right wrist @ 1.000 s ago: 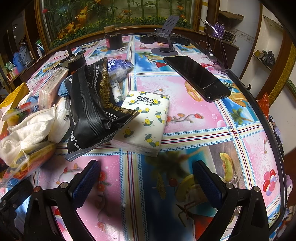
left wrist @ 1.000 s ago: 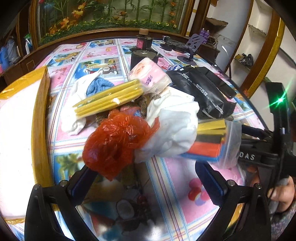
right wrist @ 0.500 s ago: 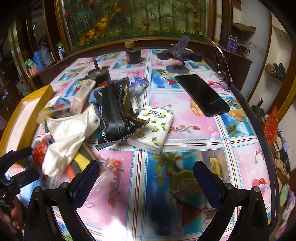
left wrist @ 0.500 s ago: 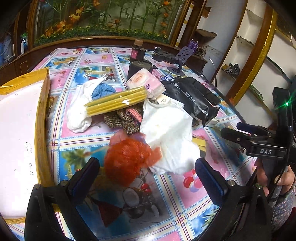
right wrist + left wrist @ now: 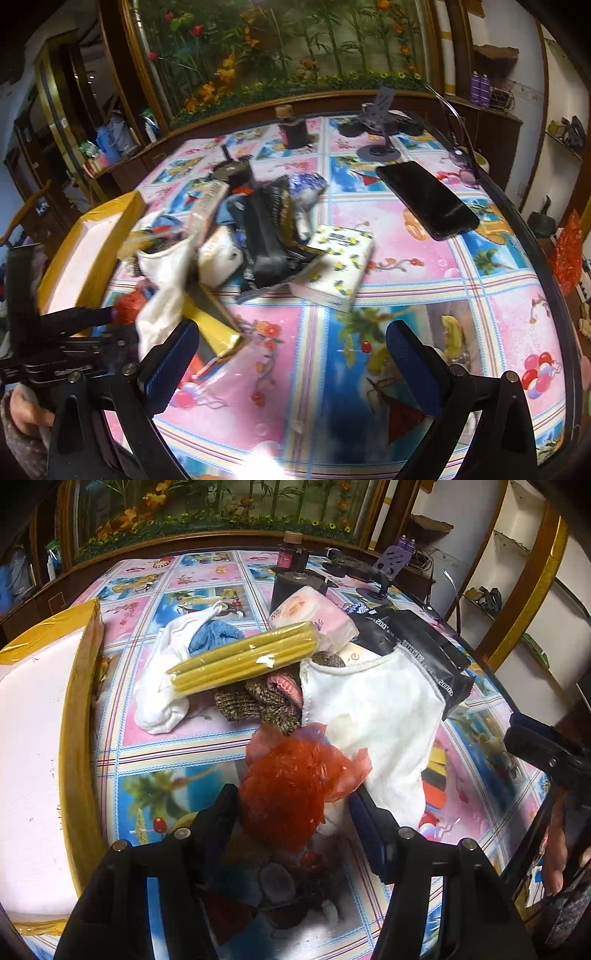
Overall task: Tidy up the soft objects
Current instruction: 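Grasp the red plastic bag with the left tool while the right tool grasps the white cloth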
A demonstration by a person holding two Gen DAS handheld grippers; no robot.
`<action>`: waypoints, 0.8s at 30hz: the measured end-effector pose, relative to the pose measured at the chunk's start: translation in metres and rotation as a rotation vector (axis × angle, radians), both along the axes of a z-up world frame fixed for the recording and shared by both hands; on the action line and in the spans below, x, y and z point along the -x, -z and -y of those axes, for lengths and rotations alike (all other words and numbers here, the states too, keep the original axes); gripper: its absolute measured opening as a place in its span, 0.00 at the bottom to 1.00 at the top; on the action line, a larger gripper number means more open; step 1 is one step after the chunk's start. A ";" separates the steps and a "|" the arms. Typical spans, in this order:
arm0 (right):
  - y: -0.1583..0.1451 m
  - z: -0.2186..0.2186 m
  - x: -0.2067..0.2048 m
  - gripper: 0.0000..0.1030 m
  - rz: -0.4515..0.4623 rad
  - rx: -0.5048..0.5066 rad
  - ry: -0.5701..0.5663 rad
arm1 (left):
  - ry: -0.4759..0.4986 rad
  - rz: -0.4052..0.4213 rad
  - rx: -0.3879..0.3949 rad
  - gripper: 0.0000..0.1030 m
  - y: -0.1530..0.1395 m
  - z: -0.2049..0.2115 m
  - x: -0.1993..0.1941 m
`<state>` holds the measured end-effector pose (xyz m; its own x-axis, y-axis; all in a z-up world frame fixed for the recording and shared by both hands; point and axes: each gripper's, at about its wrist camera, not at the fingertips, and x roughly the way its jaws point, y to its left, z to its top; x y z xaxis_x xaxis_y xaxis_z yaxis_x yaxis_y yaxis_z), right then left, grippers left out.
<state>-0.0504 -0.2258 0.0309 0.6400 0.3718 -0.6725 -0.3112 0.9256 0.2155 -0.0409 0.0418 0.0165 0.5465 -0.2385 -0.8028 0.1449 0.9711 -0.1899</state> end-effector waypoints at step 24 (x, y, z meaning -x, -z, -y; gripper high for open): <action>0.020 -0.139 0.015 0.84 0.158 0.445 -0.431 | -0.048 0.122 0.100 0.41 -0.021 -0.041 0.034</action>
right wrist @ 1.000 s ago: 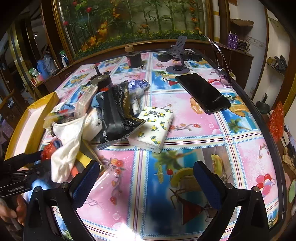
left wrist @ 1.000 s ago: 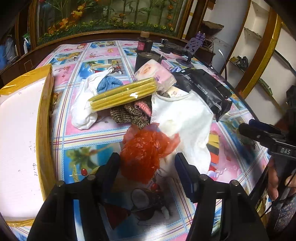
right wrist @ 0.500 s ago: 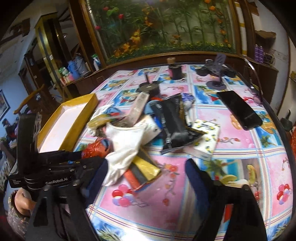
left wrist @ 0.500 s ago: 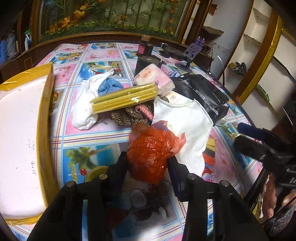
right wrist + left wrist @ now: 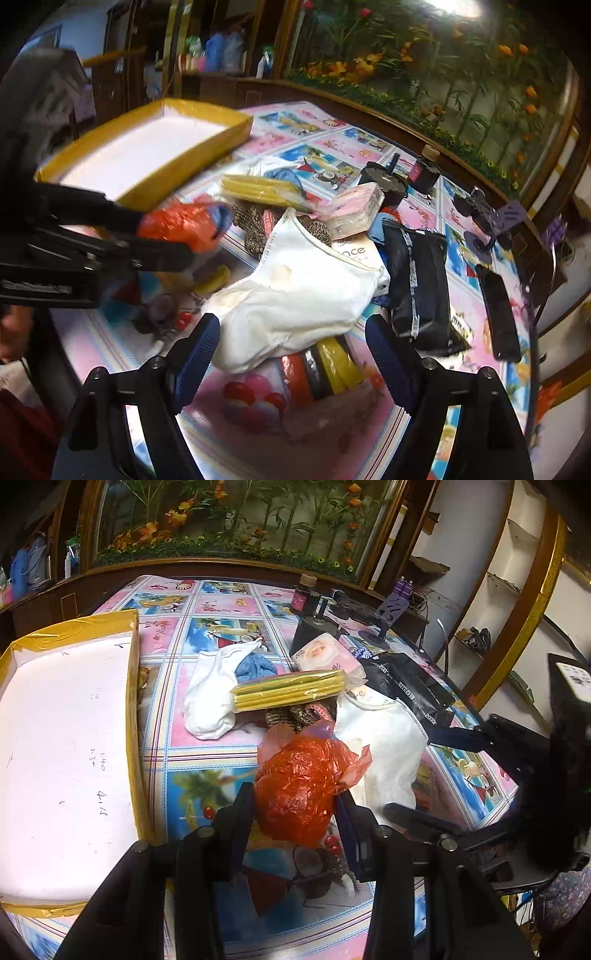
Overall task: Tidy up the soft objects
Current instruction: 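Grasp the red plastic bag with the left tool while the right tool grasps the white cloth, then carry the red bag and white cloth with both tools over the yellow-rimmed box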
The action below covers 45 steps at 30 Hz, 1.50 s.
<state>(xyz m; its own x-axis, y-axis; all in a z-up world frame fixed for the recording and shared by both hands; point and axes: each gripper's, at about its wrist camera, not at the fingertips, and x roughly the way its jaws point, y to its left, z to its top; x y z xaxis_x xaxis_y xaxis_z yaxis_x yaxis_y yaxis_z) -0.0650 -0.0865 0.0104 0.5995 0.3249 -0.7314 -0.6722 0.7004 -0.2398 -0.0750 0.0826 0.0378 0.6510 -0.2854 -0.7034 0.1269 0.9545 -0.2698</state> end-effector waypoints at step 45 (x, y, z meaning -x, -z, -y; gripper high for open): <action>-0.033 0.064 0.027 0.15 -0.088 -0.436 0.139 | -0.023 0.056 0.001 0.41 -0.020 -0.004 0.014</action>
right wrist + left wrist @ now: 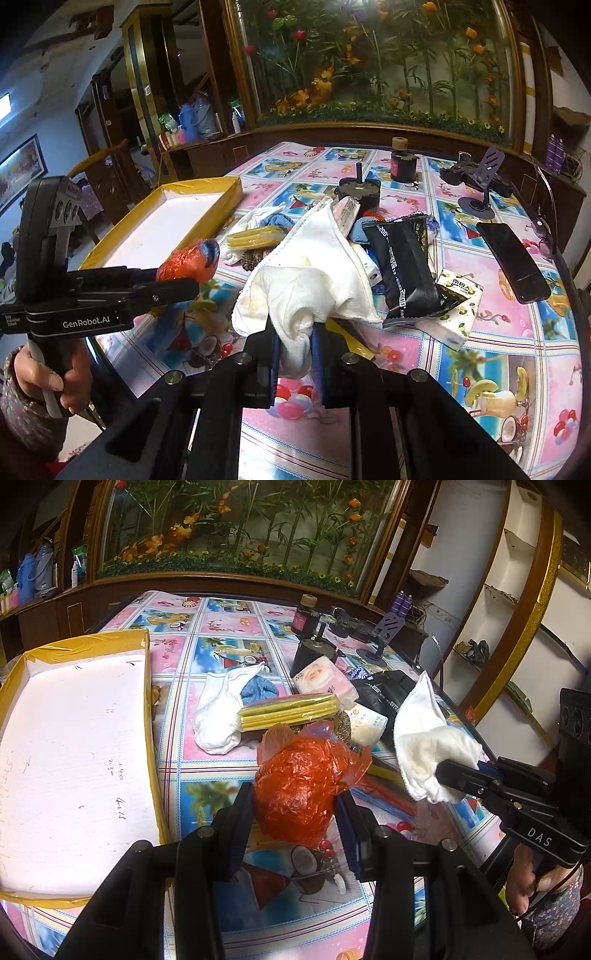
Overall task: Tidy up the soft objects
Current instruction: 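Carry the red bag and white cloth with both tools over the yellow-rimmed box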
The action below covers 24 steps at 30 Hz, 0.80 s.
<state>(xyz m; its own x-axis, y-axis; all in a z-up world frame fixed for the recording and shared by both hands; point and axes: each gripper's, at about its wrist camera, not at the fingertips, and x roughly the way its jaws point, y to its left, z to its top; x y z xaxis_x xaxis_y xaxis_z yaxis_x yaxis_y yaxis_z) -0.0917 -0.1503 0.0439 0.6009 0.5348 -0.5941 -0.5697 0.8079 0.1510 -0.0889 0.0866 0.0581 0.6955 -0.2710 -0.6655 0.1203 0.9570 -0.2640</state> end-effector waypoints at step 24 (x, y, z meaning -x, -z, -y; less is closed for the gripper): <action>-0.028 -0.033 -0.004 0.16 -0.025 -0.063 -0.061 | -0.166 0.061 -0.022 0.41 -0.036 -0.076 0.015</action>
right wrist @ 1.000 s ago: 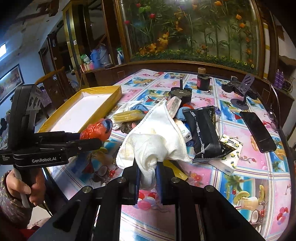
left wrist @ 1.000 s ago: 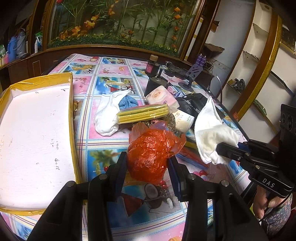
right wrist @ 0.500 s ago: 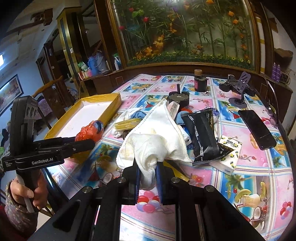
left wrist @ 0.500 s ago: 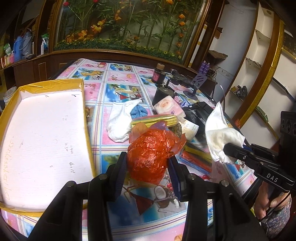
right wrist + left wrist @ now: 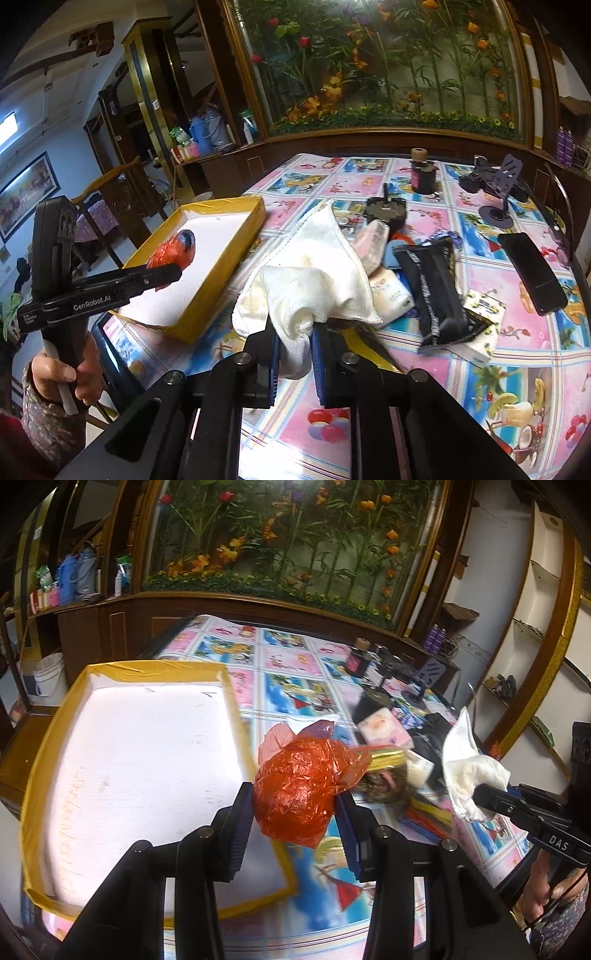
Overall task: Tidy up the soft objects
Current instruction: 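Carry the red bag and white cloth with both tools over the yellow-rimmed box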
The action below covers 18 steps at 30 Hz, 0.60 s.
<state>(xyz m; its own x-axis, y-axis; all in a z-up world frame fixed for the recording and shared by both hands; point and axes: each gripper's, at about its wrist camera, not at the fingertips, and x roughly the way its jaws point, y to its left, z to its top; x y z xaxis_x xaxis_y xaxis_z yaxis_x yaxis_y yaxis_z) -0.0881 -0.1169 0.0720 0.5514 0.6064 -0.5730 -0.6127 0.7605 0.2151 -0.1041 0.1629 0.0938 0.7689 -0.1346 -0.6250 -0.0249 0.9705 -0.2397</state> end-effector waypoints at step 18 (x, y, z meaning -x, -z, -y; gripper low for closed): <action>-0.026 -0.173 -0.079 0.16 -0.150 0.032 -0.150 | -0.153 -0.112 -0.098 0.41 -0.022 -0.122 -0.061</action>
